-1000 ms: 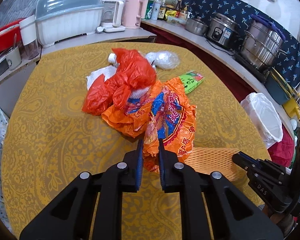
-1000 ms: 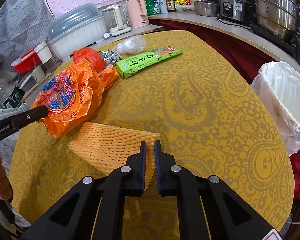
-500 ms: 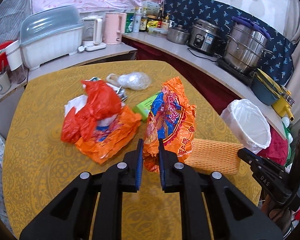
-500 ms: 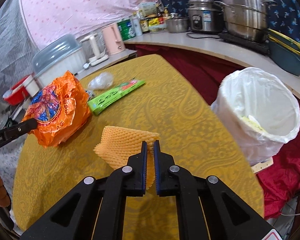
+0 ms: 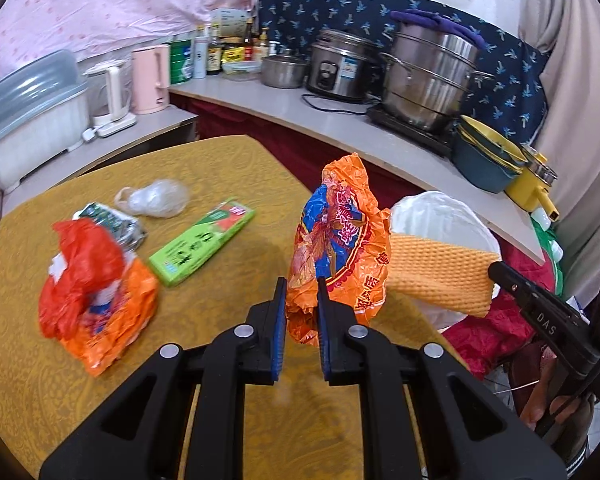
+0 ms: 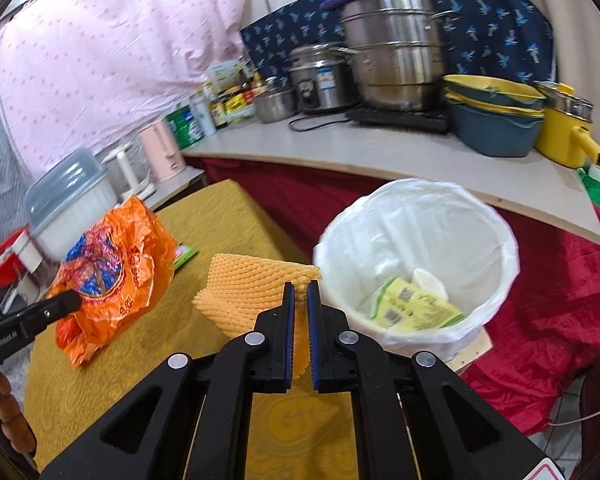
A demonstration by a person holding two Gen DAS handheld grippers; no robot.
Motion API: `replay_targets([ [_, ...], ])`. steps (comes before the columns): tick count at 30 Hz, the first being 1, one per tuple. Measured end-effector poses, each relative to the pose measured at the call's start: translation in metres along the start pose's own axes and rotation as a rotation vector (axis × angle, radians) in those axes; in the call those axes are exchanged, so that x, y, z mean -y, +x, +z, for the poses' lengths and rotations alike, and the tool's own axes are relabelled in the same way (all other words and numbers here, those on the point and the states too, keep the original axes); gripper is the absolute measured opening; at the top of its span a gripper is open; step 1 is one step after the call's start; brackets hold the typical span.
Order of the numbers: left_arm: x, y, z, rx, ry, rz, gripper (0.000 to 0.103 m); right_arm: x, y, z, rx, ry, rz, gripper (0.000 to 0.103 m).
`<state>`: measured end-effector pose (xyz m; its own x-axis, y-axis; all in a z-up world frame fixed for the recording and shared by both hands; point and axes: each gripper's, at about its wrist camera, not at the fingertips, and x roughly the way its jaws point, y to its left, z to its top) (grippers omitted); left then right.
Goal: Collect trash
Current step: 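Carry the foam net and orange snack bag over the bin with both grippers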
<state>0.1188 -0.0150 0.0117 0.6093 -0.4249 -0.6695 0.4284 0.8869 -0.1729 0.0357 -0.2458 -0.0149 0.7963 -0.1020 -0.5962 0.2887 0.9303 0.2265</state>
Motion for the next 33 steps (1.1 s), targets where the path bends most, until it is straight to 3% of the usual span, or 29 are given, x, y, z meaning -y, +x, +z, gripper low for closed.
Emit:
replay_targets([
  [14,0.089,0.033,0.020,-0.028,0.114,-0.090,0.013,0.090,-0.023,0.029,0.096,0.087,-0.127,0.006],
  [33,0.168,0.104,0.027,-0.117,0.212,-0.145,0.013,0.161,0.001,0.038,0.075,0.167,-0.221,0.006],
])
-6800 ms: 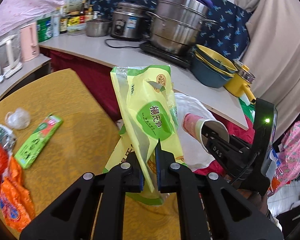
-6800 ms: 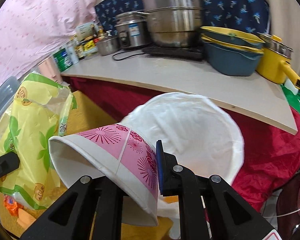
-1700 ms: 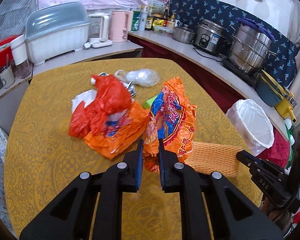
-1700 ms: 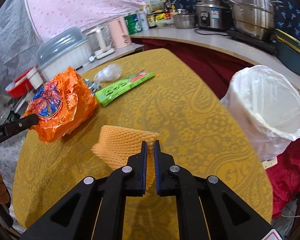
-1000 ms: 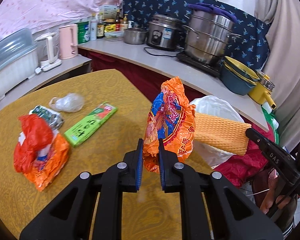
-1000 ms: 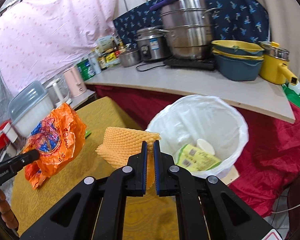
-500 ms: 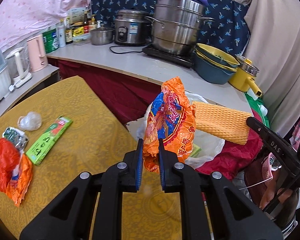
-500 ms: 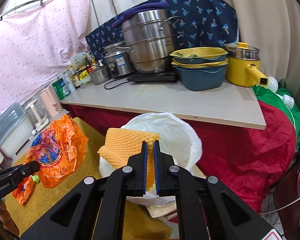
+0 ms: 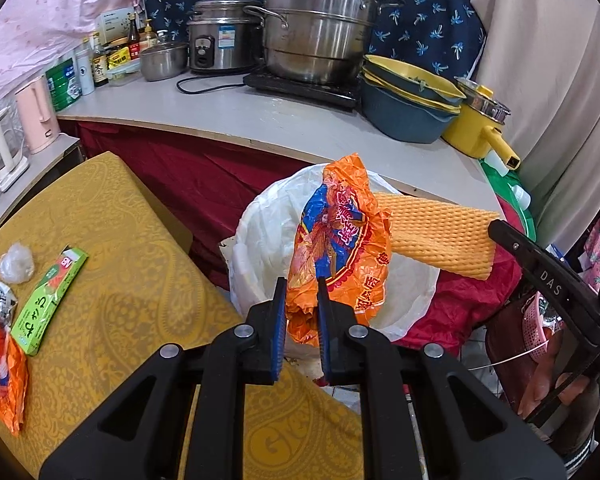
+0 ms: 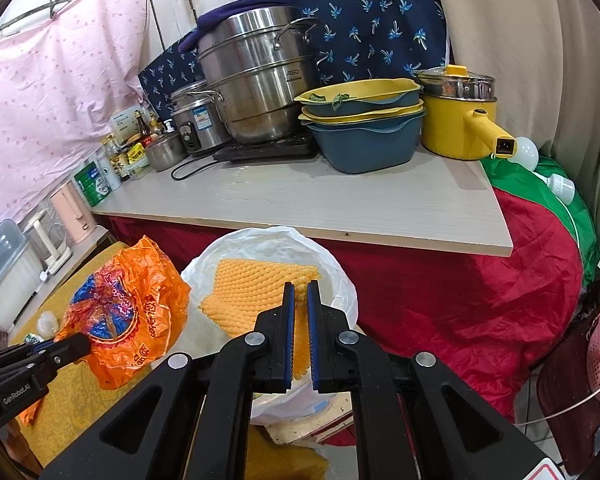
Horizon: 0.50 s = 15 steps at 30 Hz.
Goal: Collect trash
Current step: 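Carry the foam net and orange snack bag over the bin with both grippers, then open both grippers to drop the foam net and snack bag into the bin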
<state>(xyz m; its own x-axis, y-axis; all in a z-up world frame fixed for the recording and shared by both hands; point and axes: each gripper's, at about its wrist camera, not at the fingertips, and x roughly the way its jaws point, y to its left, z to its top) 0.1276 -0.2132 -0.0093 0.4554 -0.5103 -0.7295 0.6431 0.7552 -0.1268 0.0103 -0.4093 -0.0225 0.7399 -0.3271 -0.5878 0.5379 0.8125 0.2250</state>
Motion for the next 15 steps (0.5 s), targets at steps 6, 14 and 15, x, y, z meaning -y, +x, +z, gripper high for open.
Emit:
replay_targets([
  [6,0.006,0.025,0.007,-0.037,0.007,-0.003,0.013,0.009,0.017,0.003,-0.015,0.010,-0.015,0.006],
  [14,0.011,0.056,0.013,-0.069,0.007,0.002,0.018,0.016,0.034,0.002,-0.037,0.016,-0.026,0.006],
  [15,0.010,0.058,0.014,-0.067,0.004,0.002,0.022,0.016,0.036,0.003,-0.039,0.015,-0.026,0.006],
])
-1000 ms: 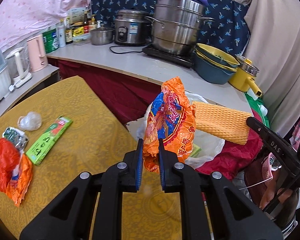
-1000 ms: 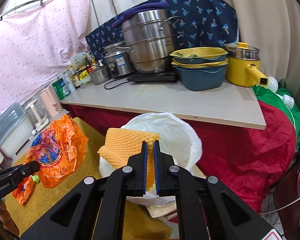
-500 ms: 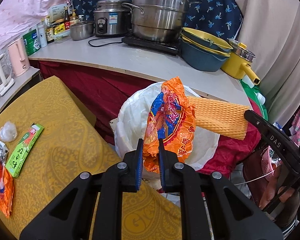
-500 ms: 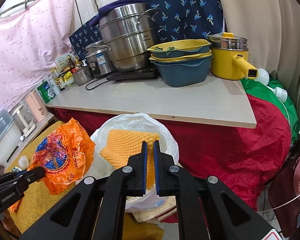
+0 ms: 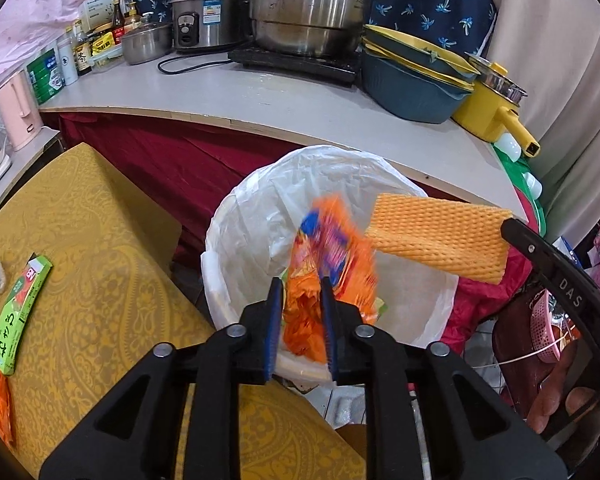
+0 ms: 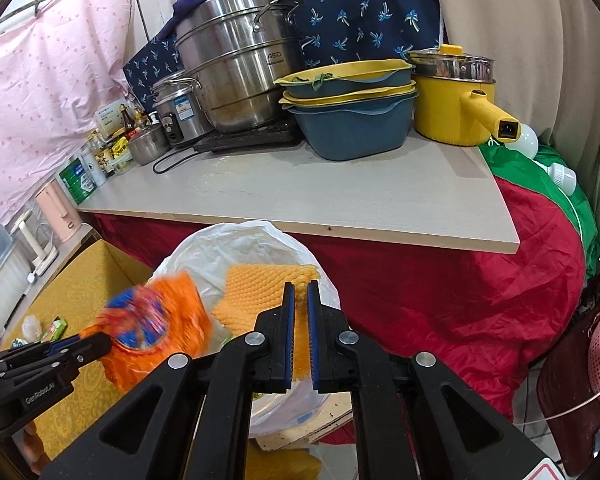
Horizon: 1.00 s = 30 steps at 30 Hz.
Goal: Collect trash
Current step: 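Open both grippers to drop the foam net and snack bag into the bin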
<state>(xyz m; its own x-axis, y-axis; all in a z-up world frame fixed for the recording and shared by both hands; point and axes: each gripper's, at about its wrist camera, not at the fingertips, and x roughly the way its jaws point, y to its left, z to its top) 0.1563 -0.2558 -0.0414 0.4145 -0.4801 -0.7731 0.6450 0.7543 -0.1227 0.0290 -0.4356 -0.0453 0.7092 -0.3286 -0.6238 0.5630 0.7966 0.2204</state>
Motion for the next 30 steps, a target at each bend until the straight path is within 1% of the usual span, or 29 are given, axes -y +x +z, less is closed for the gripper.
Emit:
replay_targets([
  [1,-0.001,0.002,0.001,0.001,-0.005,0.004,0.027,-0.001,0.002,0.000,-0.003,-0.003,0.001,0.006],
  [5,-0.006,0.007,0.006,0.013,-0.022,0.012,0.040,-0.006,0.009,0.000,-0.011,-0.014,0.008,0.006],
  [7,-0.009,0.006,0.007,0.020,-0.030,0.021,0.049,-0.010,0.013,0.000,-0.015,-0.021,0.016,0.006],
  [8,-0.011,0.004,0.007,0.025,-0.037,0.024,0.051,-0.012,0.014,0.001,-0.017,-0.023,0.020,0.006],
  [9,-0.014,0.002,0.007,0.031,-0.044,0.029,0.056,-0.015,0.016,0.001,-0.021,-0.028,0.027,0.006],
  [10,-0.017,-0.001,0.007,0.037,-0.049,0.035,0.059,-0.018,0.018,0.001,-0.024,-0.032,0.032,0.006],
  [13,-0.024,-0.007,0.006,0.047,-0.060,0.048,0.063,-0.027,0.020,0.001,-0.025,-0.041,0.050,0.008],
  [14,-0.025,-0.008,0.006,0.049,-0.063,0.053,0.065,-0.029,0.020,0.000,-0.023,-0.040,0.053,0.010],
  [16,-0.030,-0.013,0.004,0.059,-0.072,0.065,0.070,-0.032,0.019,0.000,-0.024,-0.035,0.059,0.018],
  [17,-0.032,-0.015,0.004,0.062,-0.074,0.072,0.071,-0.032,0.018,0.000,-0.021,-0.028,0.060,0.024],
  [19,-0.036,-0.020,0.003,0.071,-0.080,0.082,0.075,-0.034,0.015,0.000,-0.016,-0.024,0.060,0.027],
  [22,-0.041,-0.031,0.000,0.086,-0.087,0.093,0.076,-0.039,0.009,0.000,-0.007,-0.031,0.048,0.035],
  [24,-0.043,-0.036,-0.002,0.093,-0.087,0.098,0.076,-0.042,0.003,0.000,0.004,-0.041,0.041,0.043],
  [25,-0.045,-0.040,-0.003,0.098,-0.085,0.104,0.077,-0.045,0.000,0.000,0.010,-0.048,0.038,0.045],
  [27,-0.046,-0.046,-0.005,0.105,-0.090,0.109,0.079,-0.050,-0.007,0.000,0.020,-0.061,0.033,0.054],
  [30,-0.050,-0.058,-0.009,0.119,-0.101,0.117,0.081,-0.059,-0.015,-0.003,0.029,-0.077,0.036,0.059],
])
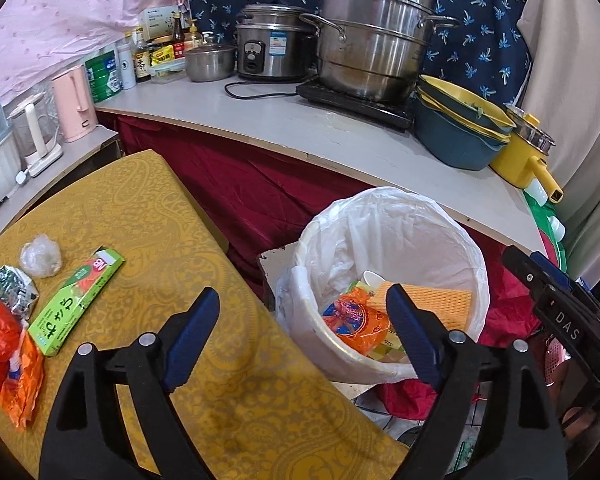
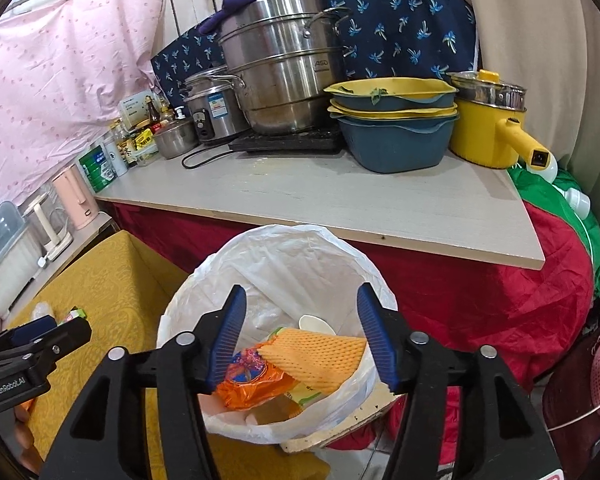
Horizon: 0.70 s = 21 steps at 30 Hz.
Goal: Collect trash
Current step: 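Open both grippers to drop the foam net and snack bag into the bin, then move both grippers back over the table toward the red plastic bag and green box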
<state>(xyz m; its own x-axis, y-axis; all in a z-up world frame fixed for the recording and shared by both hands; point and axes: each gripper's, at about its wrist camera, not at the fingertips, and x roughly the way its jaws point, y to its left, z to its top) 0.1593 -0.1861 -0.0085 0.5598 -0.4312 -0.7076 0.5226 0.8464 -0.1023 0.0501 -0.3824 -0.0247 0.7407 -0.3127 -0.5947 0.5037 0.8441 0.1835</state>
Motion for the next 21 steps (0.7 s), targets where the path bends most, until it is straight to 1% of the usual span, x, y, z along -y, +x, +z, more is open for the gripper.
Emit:
replay_targets([
  [3,-0.006,-0.011,-0.002,0.013,-0.006,0.009,0.082,-0.010,-0.008,-0.003,0.002,-0.013,0.012,0.062],
  [10,-0.029,-0.039,-0.011,0.043,-0.041,0.041,0.087,-0.037,-0.024,-0.010,0.003,-0.040,0.046,0.065],
  [16,-0.051,-0.057,-0.020,0.054,-0.074,0.068,0.088,-0.068,-0.039,-0.016,0.012,-0.086,0.077,0.068],
  [21,-0.071,-0.077,-0.031,0.068,-0.085,0.107,0.088,-0.091,-0.050,-0.019,0.016,-0.107,0.109,0.071],
])
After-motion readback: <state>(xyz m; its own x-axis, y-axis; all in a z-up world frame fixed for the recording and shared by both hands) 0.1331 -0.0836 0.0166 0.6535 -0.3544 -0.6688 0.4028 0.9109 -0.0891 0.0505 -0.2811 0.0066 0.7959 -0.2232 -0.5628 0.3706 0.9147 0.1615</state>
